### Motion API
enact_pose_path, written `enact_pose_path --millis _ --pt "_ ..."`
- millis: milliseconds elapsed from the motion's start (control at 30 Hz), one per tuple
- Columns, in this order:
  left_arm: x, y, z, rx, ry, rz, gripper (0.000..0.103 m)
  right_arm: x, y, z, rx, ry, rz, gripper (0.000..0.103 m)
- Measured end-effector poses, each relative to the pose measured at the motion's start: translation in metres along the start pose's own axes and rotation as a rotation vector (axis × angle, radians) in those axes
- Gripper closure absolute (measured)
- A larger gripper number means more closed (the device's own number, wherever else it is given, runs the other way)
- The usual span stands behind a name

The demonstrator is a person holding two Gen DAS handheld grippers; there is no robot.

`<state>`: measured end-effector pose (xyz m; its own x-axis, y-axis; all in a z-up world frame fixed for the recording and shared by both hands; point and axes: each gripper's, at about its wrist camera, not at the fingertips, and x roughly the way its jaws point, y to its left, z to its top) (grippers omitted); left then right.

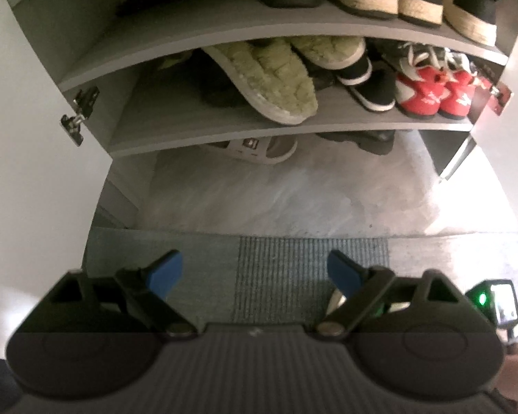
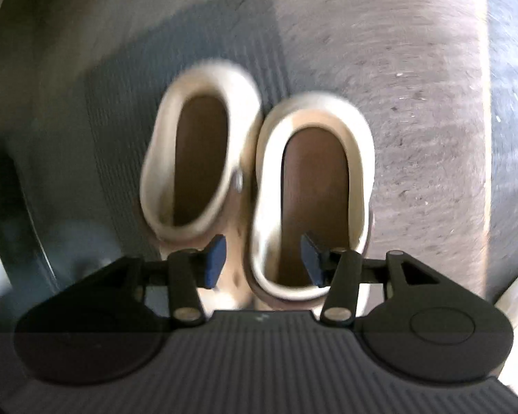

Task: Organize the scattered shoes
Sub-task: 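Lift the cream clogs with the right tool toward the open cabinet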

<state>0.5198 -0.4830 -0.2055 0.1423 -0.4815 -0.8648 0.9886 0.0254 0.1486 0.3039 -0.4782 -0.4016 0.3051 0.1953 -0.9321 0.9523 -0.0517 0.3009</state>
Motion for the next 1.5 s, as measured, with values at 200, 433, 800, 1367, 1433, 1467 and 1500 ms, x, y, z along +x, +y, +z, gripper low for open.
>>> enact_pose_path --millis 200,433,800,1367,1433,1467,1500 --pt "0.003 0.008 0.004 -0.025 0.006 0.004 0.011 0.03 0.024 -0.004 -0.272 0.103 -0.083 0.053" --pt "0.004 0.014 0.003 -0.056 0.021 -0.046 0.011 0.025 0.037 -0.004 -0.309 0.121 -0.107 0.08" --pt "0.008 0.018 0.004 -0.086 0.059 -0.06 0.011 0.009 0.038 0.007 -0.456 0.074 -0.197 0.082" --pt "0.005 0.01 0.007 -0.072 0.043 -0.037 0.011 -0.032 0.013 0.029 -0.16 0.041 -0.022 0.058" --pt "0.005 0.011 0.009 -0.07 0.039 -0.038 0.011 -0.045 0.003 0.03 -0.053 -0.005 0.026 0.043" --pt "0.005 0.011 0.01 -0.066 0.039 -0.044 0.011 -0.053 -0.004 0.031 0.028 -0.039 0.048 0.033" --pt "0.006 0.011 0.01 -0.062 0.04 -0.051 0.011 -0.056 -0.011 0.033 0.117 -0.064 0.05 0.03"
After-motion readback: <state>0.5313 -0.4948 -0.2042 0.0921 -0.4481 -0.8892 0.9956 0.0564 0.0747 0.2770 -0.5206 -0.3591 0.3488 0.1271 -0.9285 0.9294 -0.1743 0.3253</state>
